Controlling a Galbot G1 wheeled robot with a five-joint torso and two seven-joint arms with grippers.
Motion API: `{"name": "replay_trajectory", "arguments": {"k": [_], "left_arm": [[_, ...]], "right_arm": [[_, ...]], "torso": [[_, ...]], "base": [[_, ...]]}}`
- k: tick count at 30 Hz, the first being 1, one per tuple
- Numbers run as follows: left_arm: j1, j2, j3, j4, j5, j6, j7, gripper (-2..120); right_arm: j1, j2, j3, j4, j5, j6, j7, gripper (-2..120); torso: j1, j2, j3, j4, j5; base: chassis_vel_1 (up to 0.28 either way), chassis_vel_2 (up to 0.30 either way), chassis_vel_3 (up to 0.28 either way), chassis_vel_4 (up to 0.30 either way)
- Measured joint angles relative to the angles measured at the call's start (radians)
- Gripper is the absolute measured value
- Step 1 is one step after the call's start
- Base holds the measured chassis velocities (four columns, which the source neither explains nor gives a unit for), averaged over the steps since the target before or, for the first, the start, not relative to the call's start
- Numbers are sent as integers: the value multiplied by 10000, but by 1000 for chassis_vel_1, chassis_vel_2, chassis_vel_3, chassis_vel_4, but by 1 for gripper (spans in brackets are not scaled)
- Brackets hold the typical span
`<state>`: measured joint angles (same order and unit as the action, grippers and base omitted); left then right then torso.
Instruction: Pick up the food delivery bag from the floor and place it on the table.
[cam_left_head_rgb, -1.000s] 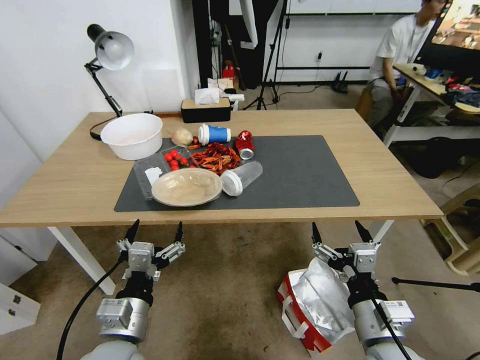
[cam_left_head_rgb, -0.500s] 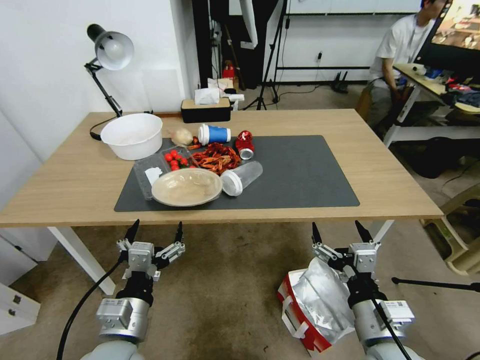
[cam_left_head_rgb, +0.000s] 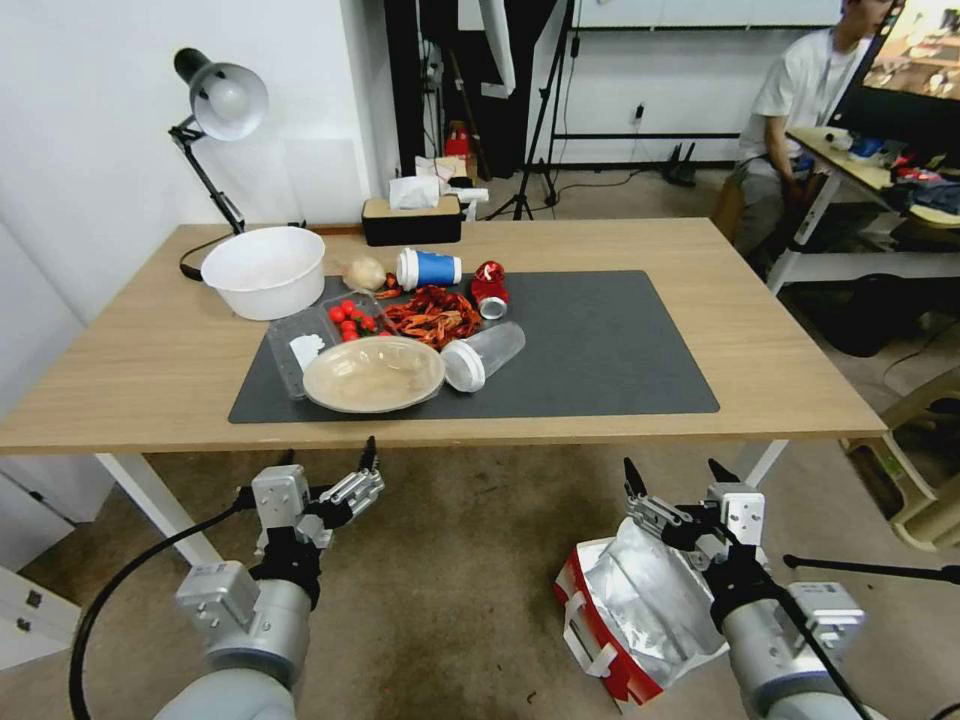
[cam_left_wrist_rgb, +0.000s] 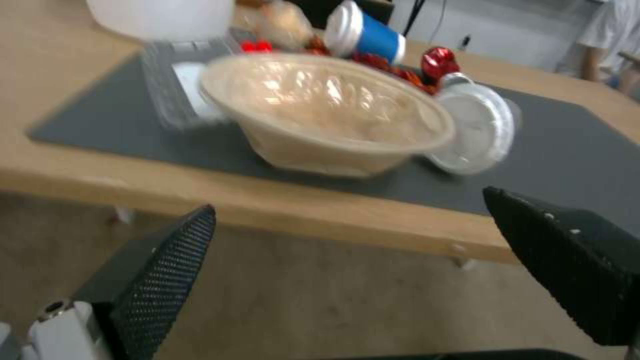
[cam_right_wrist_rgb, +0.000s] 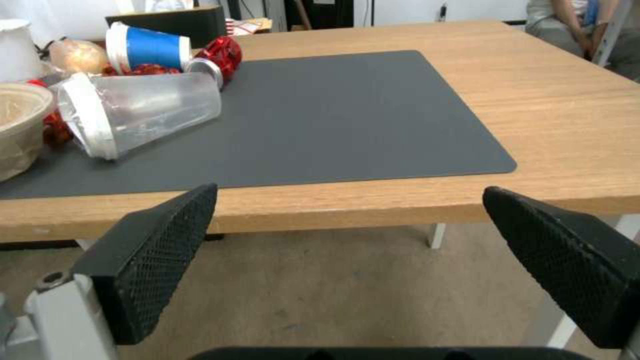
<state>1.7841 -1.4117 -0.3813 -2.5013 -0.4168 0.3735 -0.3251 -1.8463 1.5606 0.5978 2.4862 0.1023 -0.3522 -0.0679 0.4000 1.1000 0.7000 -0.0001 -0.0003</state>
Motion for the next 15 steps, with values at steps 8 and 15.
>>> {"name": "replay_trajectory", "arguments": {"k": [8,15], "left_arm": [[117,7,146,-37,-234,-678,-159,100],[147,3,149,-4,-234,-837,-253,100]], "right_arm": [[-21,13,18,27,-96,86,5,100],[-41,50,-18,6,-279,199,8,100]], "torso": [[0,0,0,1,3],[0,0,0,1,3]], "base": [[0,0,0,0],[0,0,0,0]]}}
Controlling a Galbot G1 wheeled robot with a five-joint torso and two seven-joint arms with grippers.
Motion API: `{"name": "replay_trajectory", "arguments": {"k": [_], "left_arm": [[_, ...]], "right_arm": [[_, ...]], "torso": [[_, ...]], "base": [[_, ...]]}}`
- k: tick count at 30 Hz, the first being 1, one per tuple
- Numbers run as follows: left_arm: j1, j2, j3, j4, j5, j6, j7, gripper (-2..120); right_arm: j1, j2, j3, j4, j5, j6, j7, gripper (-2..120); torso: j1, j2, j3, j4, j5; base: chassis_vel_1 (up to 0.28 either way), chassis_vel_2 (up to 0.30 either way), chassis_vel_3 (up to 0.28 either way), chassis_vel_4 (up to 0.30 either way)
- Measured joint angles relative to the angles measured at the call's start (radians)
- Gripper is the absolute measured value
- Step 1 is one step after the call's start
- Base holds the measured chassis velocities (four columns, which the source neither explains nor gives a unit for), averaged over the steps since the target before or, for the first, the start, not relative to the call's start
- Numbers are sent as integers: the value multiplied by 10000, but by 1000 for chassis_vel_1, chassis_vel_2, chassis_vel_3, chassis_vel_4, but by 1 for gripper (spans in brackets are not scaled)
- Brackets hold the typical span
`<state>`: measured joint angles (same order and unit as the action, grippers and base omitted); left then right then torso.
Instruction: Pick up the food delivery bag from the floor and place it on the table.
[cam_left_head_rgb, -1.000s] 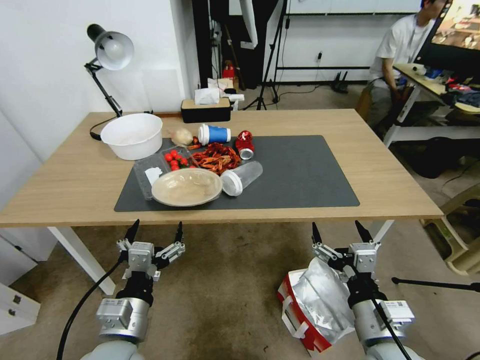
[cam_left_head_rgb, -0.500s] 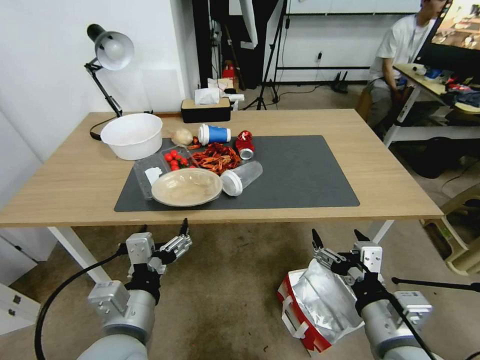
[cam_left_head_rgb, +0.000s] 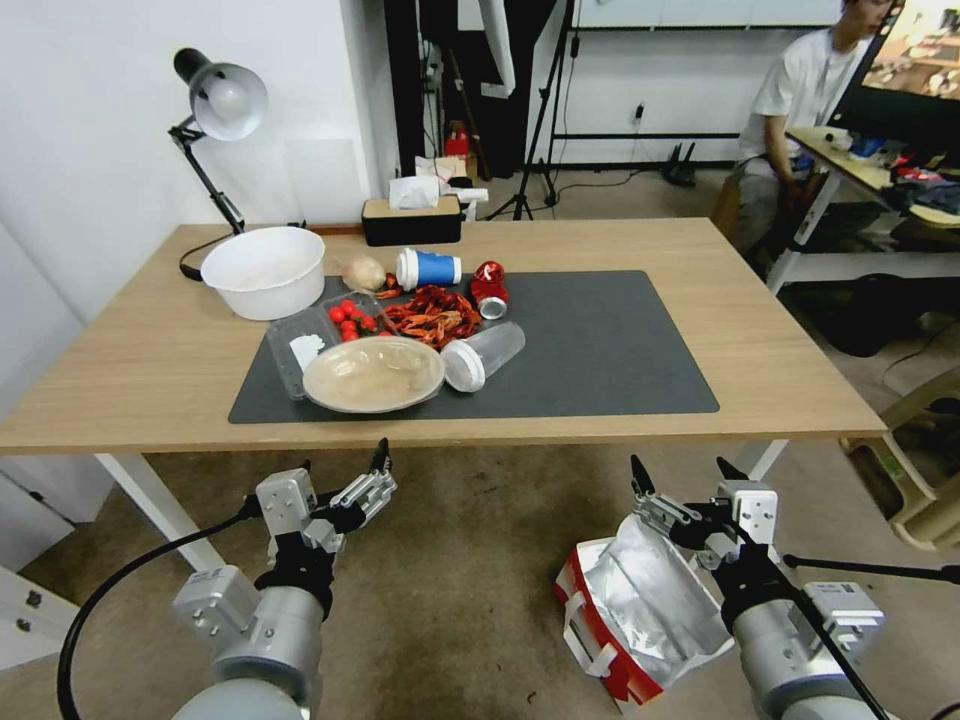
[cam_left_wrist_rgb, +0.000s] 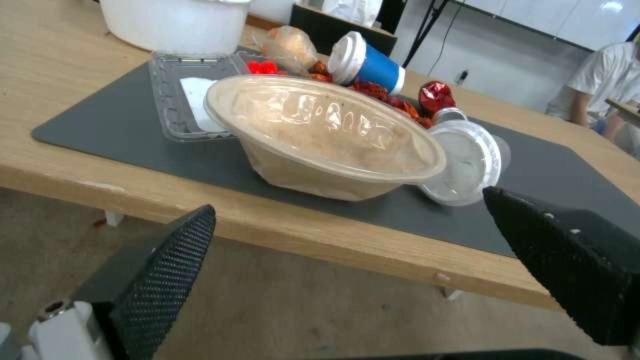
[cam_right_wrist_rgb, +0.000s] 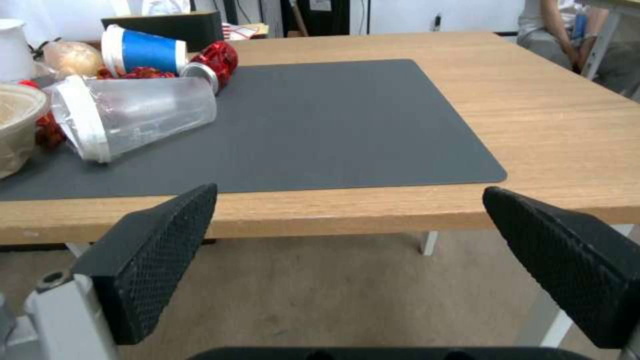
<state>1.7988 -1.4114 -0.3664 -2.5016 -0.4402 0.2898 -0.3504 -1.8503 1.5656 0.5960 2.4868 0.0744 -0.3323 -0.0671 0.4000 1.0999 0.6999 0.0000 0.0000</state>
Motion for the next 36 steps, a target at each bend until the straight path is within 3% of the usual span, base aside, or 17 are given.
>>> {"name": "replay_trajectory", "arguments": {"k": [14,36], "left_arm": [[-89,46,-102,106,-163,-315,-175,100],[-188,67,-150,200,-51,-359,-86,100]], "right_arm": [[48,23,-37,-149,-107,159,52,100],[236,17,-20,-286,-90,138,53,100]], "torso": [[-50,-115,-64,-1,0],[-579,-1297,-717,-1,0]], "base": [[0,0,0,0],[0,0,0,0]]}}
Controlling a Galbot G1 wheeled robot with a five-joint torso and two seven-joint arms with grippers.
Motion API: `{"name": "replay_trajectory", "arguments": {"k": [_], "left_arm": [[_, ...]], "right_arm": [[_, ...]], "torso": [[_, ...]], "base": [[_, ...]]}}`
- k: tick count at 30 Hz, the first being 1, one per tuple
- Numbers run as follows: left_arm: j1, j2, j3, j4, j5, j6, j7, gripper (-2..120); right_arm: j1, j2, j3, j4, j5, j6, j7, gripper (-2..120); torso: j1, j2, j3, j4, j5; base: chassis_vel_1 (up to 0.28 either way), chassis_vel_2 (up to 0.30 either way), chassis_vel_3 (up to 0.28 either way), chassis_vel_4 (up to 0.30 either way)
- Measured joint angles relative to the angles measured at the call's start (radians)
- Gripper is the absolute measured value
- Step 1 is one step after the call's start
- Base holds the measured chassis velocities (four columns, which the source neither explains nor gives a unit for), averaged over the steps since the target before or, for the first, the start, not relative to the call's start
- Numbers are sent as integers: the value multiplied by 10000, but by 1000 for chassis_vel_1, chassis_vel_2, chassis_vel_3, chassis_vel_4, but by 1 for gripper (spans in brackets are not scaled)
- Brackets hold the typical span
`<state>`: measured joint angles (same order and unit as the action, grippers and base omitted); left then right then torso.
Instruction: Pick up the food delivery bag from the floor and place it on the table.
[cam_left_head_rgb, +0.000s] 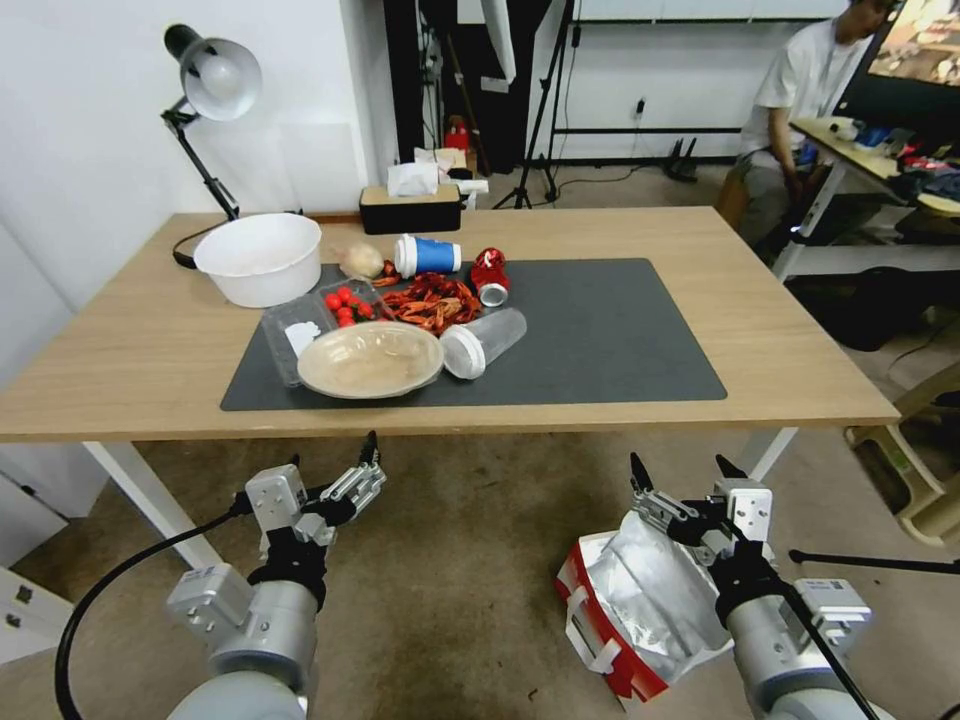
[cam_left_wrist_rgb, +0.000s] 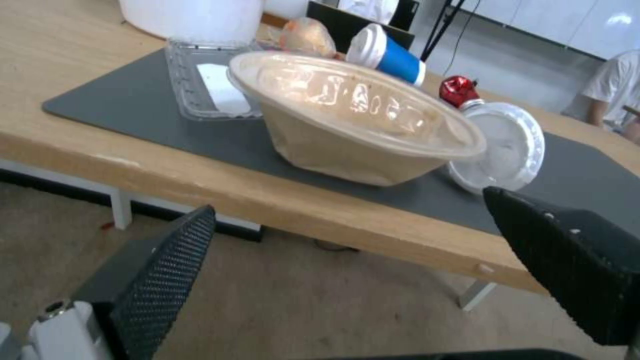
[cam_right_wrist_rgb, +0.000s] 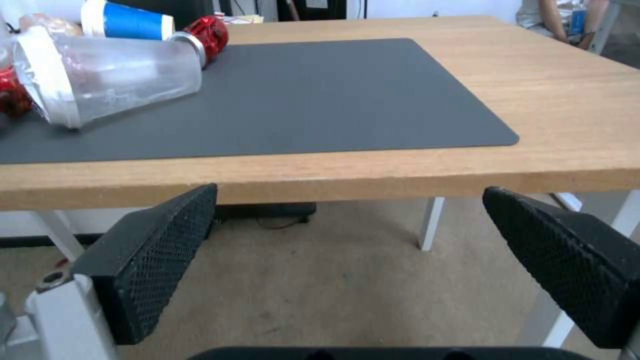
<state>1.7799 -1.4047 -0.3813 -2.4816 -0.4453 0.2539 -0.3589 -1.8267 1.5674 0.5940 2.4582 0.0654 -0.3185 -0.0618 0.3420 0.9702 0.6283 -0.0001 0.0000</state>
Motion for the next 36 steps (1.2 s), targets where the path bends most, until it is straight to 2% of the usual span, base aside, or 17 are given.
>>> {"name": "replay_trajectory", "arguments": {"k": [5,10,17,36], "left_arm": [[10,3,-8,-8,30,0,4,100],[23,2,-8,-17,43,2,8,100],[82,5,-15,-90,136,6,68,100],[107,-27,33,-89,334,10,116,100]], "right_arm": [[20,5,-10,-10,1,-9,-5,100],[24,5,-10,-14,0,-11,-7,100],[26,0,-5,-16,3,-22,-35,100],[72,11,-10,-63,30,-33,-48,100]], "torso": [[-119,-279,-158,0,1],[-163,-382,-220,0,0],[-353,-844,-489,1,0],[-720,-1708,-990,1,0]], "base": [[0,0,0,0],[0,0,0,0],[0,0,0,0],[0,0,0,0]]}}
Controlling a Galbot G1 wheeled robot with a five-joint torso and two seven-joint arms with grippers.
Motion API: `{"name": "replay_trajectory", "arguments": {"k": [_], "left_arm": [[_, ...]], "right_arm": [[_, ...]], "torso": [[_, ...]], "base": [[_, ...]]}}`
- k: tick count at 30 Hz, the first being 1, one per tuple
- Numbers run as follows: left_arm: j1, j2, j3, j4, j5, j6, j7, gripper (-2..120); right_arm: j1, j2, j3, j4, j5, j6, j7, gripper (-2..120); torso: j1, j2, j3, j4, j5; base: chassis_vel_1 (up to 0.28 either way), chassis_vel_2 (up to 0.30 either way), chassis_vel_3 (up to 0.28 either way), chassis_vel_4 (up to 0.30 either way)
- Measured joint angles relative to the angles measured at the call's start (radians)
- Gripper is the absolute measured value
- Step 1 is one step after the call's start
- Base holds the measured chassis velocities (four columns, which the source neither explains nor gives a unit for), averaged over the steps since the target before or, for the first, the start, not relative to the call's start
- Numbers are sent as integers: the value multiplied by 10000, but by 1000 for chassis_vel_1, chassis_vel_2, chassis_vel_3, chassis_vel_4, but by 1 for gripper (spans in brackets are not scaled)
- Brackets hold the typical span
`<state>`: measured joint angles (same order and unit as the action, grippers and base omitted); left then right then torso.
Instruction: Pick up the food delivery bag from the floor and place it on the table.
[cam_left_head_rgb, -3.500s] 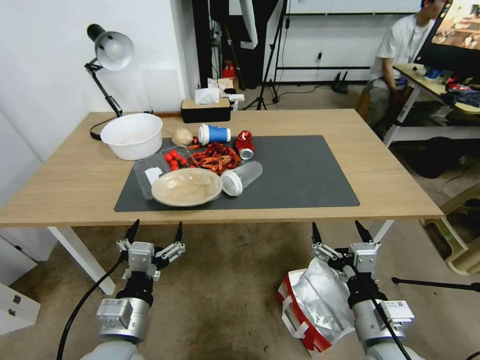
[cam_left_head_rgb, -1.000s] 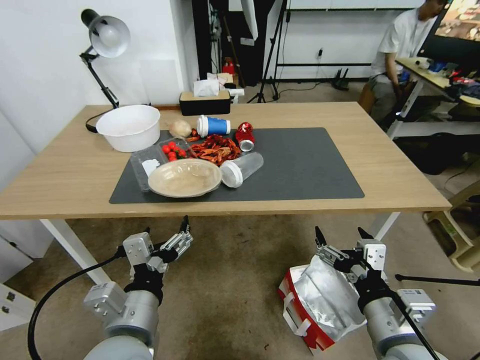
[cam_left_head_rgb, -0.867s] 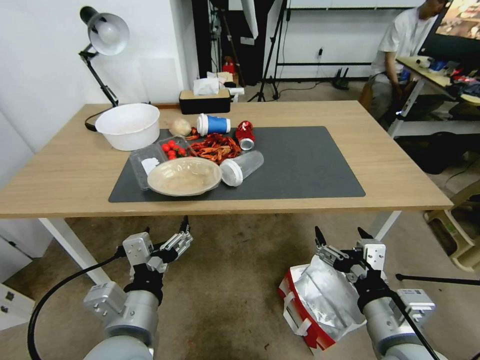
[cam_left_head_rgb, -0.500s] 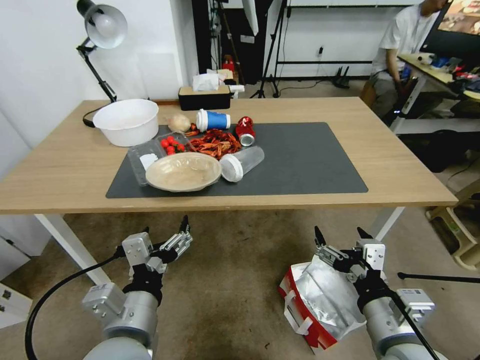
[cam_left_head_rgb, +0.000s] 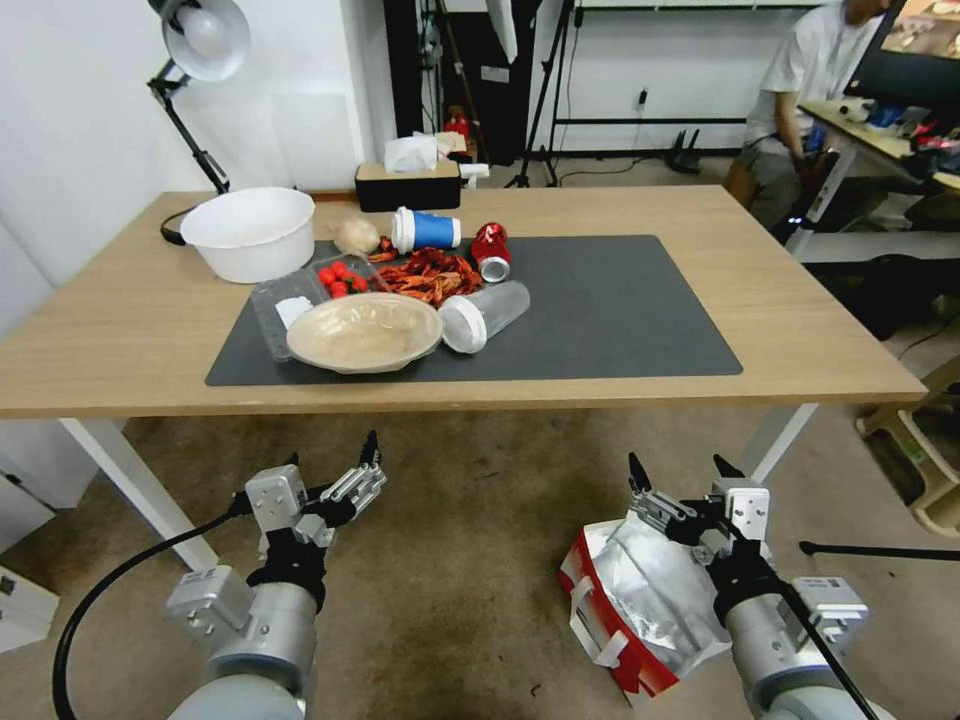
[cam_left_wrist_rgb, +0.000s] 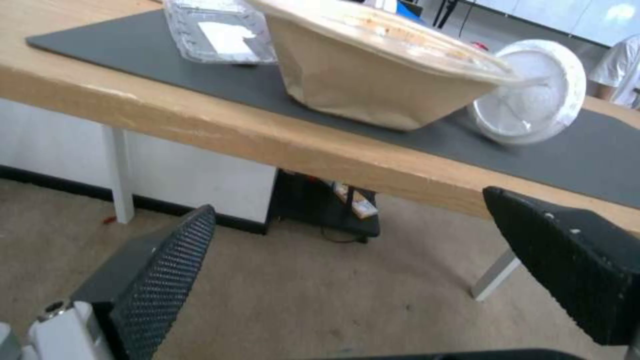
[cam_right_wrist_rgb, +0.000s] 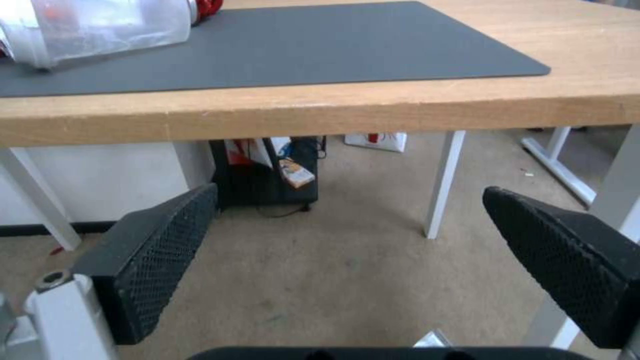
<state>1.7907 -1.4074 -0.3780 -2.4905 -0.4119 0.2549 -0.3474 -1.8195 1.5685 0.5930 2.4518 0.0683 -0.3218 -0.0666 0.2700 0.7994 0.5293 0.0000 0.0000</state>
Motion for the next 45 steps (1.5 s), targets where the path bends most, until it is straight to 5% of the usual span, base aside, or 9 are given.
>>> {"name": "replay_trajectory", "arguments": {"k": [45], "left_arm": [[-87,41,19,122,28,-29,74,100]], "right_arm": [[78,-5,35,-127,25,-2,11,100]], "torso": [[-784,-1927,-1143,0,0]], "base": [[0,0,0,0]]}}
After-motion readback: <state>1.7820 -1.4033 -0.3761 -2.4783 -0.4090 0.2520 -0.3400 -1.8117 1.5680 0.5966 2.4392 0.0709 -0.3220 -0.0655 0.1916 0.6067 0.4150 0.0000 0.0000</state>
